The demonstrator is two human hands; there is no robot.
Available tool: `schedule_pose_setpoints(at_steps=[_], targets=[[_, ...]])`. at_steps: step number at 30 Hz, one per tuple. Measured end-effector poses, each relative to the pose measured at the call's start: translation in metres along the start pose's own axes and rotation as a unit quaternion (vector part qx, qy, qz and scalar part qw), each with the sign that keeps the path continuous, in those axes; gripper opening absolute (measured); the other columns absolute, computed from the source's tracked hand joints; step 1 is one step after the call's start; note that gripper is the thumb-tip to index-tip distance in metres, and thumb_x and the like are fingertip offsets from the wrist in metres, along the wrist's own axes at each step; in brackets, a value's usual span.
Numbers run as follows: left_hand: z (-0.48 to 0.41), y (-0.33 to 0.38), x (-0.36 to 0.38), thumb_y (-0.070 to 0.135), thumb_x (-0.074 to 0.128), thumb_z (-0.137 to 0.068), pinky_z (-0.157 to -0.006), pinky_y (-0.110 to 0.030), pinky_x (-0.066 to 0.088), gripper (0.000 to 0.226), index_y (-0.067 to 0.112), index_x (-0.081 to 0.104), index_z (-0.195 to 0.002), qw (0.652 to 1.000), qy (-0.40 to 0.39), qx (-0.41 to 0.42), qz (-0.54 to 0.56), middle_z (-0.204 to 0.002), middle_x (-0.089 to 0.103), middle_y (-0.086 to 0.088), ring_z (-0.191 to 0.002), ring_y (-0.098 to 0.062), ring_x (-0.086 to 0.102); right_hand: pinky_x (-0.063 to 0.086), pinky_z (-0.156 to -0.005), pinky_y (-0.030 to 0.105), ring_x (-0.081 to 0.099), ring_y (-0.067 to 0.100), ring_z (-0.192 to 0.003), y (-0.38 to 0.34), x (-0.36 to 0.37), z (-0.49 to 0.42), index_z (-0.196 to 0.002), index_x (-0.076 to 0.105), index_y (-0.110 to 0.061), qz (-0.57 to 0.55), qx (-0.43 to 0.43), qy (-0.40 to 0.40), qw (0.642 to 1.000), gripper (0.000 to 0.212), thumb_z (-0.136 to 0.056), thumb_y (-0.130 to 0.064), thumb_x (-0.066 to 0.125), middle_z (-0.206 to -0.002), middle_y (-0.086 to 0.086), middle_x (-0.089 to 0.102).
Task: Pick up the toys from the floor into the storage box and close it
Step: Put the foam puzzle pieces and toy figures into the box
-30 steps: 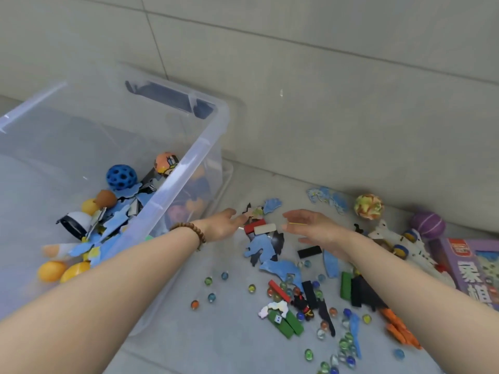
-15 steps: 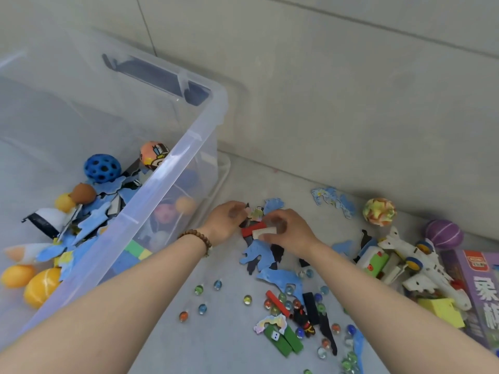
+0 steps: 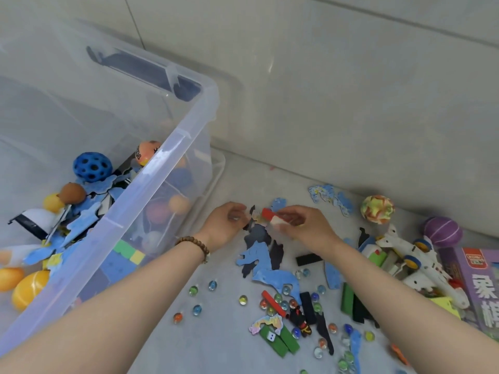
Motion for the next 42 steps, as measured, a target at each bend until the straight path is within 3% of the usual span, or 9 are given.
schedule_pose_setpoints(at_steps=[4, 8, 14, 17, 23, 31, 36, 38, 42], targets=[[0.000, 0.000, 0.009, 0.028, 0.072, -0.080, -0.082, -0.016, 0.037, 0.062, 0.016, 0.044, -0.134, 0.997, -0.020, 0.023, -0.070, -0.124, 0.052, -0.003, -0.099, -0.010, 0.050, 0.043, -0.058, 0.011, 0.056, 0.003, -0.073, 0.021, -0.031, 0.005, -0.095, 0.066, -0.018, -0.082, 0.080, 0.065, 0.991, 0.020, -0.077, -0.022, 0.075, -0.086, -0.005, 0.064], [-0.003, -0.001, 0.013, 0.036, 0.081, -0.068, -0.095, -0.020, 0.039, 0.091, 0.018, 0.031, -0.142, 0.989, -0.032, 0.055, -0.137, -0.131, 0.039, -0.003, -0.115, -0.014, 0.047, 0.042, -0.060, 0.019, 0.054, 0.014, -0.074, 0.037, -0.025, 0.007, -0.091, 0.062, -0.010, -0.013, 0.124, 0.067, 0.990, 0.028, -0.074, -0.027, 0.077, -0.079, -0.003, 0.059], [-0.004, -0.001, 0.018, 0.043, 0.081, -0.063, -0.098, -0.026, 0.040, 0.099, 0.029, 0.024, -0.143, 0.961, -0.069, 0.099, -0.250, -0.135, 0.024, 0.001, -0.123, -0.016, 0.036, 0.042, -0.067, 0.025, 0.055, 0.015, -0.083, 0.030, -0.015, 0.004, -0.096, 0.056, -0.017, 0.087, 0.116, 0.070, 0.987, 0.039, -0.071, -0.038, 0.077, -0.089, -0.004, 0.057], [-0.002, 0.000, 0.016, 0.044, 0.081, -0.063, -0.094, -0.030, 0.044, 0.091, 0.033, 0.029, -0.138, 0.949, -0.059, 0.115, -0.286, -0.134, 0.024, 0.002, -0.121, -0.015, 0.035, 0.044, -0.074, 0.029, 0.055, 0.017, -0.088, 0.026, -0.011, 0.004, -0.097, 0.057, -0.017, 0.130, 0.121, 0.073, 0.981, 0.037, -0.073, -0.039, 0.075, -0.095, -0.001, 0.058], [-0.003, 0.000, 0.019, 0.045, 0.081, -0.063, -0.088, -0.027, 0.039, 0.081, 0.025, 0.038, -0.127, 0.941, -0.034, 0.131, -0.310, -0.128, 0.033, 0.002, -0.113, -0.017, 0.035, 0.038, -0.067, 0.025, 0.053, 0.016, -0.083, 0.017, -0.006, 0.006, -0.087, 0.053, -0.019, 0.178, 0.109, 0.092, 0.974, 0.025, -0.079, -0.034, 0.071, -0.094, 0.000, 0.057], [-0.005, 0.001, 0.022, 0.041, 0.081, -0.064, -0.086, -0.028, 0.040, 0.073, 0.023, 0.040, -0.121, 0.952, -0.033, 0.119, -0.280, -0.114, 0.045, 0.006, -0.105, -0.014, 0.043, 0.038, -0.072, 0.024, 0.054, 0.015, -0.090, 0.027, -0.015, 0.013, -0.095, 0.054, -0.022, 0.123, 0.083, 0.092, 0.985, 0.027, -0.077, -0.030, 0.073, -0.094, -0.005, 0.056], [-0.004, 0.002, 0.024, 0.038, 0.079, -0.069, -0.084, -0.030, 0.044, 0.069, 0.028, 0.039, -0.125, 0.961, -0.031, 0.105, -0.252, -0.101, 0.043, 0.008, -0.099, -0.015, 0.046, 0.035, -0.078, 0.020, 0.051, 0.012, -0.096, 0.032, -0.020, 0.014, -0.113, 0.059, -0.018, 0.133, 0.065, 0.060, 0.987, 0.033, -0.082, -0.025, 0.068, -0.105, -0.005, 0.056], [-0.003, 0.002, 0.025, 0.040, 0.072, -0.076, -0.086, -0.030, 0.045, 0.063, 0.030, 0.039, -0.128, 0.971, -0.003, 0.094, -0.221, -0.104, 0.044, 0.006, -0.103, -0.017, 0.051, 0.038, -0.074, 0.020, 0.052, 0.011, -0.090, 0.032, -0.024, 0.015, -0.113, 0.063, -0.013, 0.086, 0.069, 0.050, 0.993, 0.030, -0.085, -0.024, 0.066, -0.100, -0.004, 0.058], [-0.005, 0.008, 0.029, 0.042, 0.064, -0.083, -0.091, -0.034, 0.046, 0.054, 0.030, 0.044, -0.131, 0.976, 0.025, 0.082, -0.202, -0.116, 0.046, 0.000, -0.107, -0.018, 0.052, 0.055, -0.080, 0.025, 0.062, 0.015, -0.089, 0.036, -0.027, 0.022, -0.119, 0.060, -0.007, -0.158, 0.125, 0.001, 0.980, 0.035, -0.087, -0.020, 0.064, -0.100, 0.003, 0.066]])
Point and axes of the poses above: each hand's wrist, its own z-axis away from the middle knuckle, its own x-axis out of the palm, y = z × x, the point moved 4 cm from there along -z, towards the middle knuckle
